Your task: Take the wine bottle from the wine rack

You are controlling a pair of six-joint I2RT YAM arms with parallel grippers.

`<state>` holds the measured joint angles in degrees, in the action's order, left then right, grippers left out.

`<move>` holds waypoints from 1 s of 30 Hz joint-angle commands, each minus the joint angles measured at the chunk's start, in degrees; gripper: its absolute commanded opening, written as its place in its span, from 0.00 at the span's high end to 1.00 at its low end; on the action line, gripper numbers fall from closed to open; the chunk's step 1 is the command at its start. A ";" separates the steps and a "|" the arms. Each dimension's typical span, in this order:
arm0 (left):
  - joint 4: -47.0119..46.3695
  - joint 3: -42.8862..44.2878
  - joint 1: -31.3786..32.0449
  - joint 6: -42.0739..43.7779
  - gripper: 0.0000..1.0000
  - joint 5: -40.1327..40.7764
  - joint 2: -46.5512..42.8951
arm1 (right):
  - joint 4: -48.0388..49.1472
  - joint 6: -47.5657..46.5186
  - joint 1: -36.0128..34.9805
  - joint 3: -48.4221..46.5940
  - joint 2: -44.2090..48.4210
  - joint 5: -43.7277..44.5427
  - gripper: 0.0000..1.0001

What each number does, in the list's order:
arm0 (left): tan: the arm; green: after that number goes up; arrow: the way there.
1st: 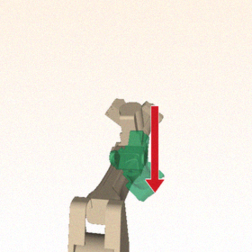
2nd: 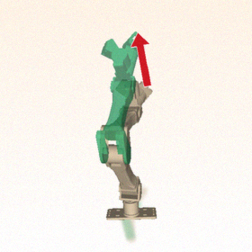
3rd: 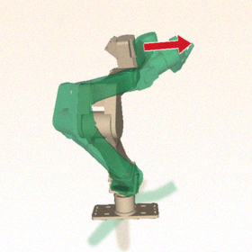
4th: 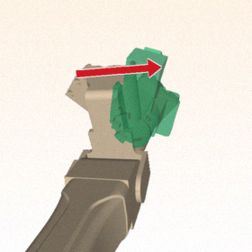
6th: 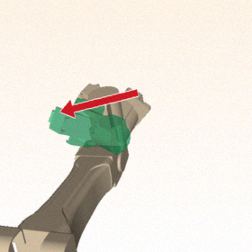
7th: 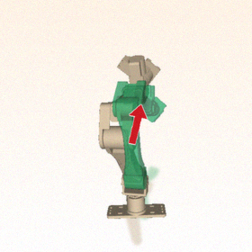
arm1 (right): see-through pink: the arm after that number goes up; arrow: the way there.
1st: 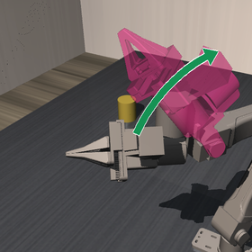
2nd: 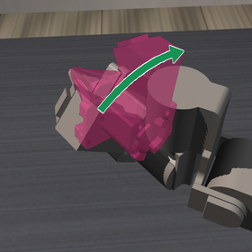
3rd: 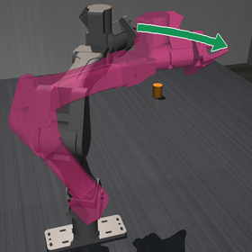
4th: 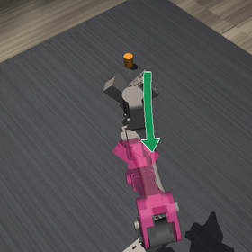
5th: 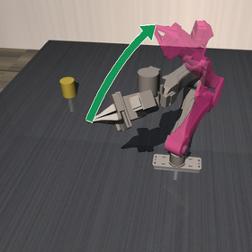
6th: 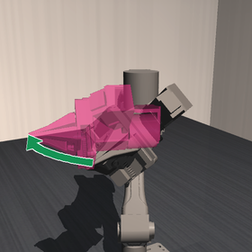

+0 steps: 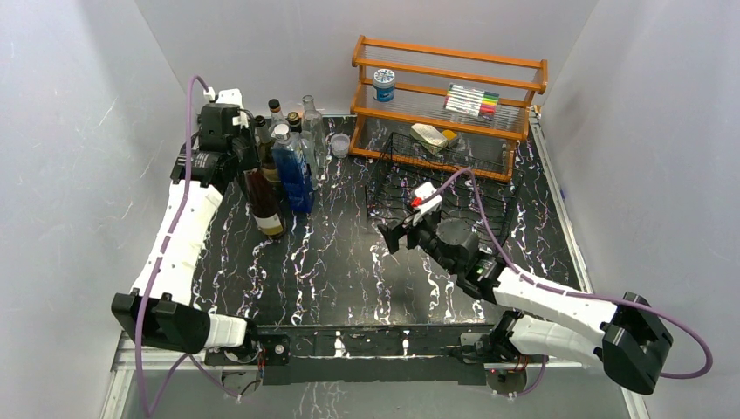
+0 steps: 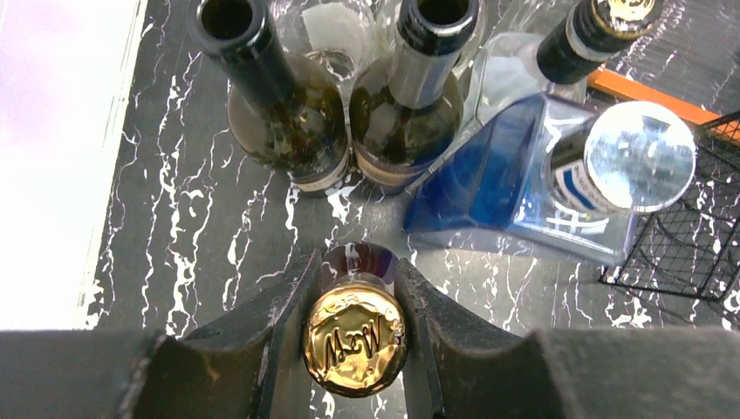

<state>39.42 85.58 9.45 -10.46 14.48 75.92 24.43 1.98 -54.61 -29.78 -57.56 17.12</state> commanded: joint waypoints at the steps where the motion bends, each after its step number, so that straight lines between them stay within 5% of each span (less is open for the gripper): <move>1: -11.39 4.56 -0.69 1.00 1.00 1.75 -0.12 | -1.05 3.70 2.53 -2.89 2.40 0.69 0.02; 10: -16.81 6.40 -1.37 1.68 1.00 1.75 2.21 | -3.19 5.10 6.31 -2.56 5.26 1.02 0.02; 26: -25.06 -2.56 -1.41 0.77 1.00 -2.21 -0.84 | -15.46 6.84 10.17 -9.36 6.07 5.29 0.02; 30: -24.58 -2.99 -1.43 0.57 0.81 -3.48 -1.14 | -16.11 6.90 10.76 -9.53 7.25 5.38 0.02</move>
<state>23.00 81.93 8.36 -7.90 13.61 79.44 8.38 8.19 -44.56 -36.32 -52.49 21.10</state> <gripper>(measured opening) 0.316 0.982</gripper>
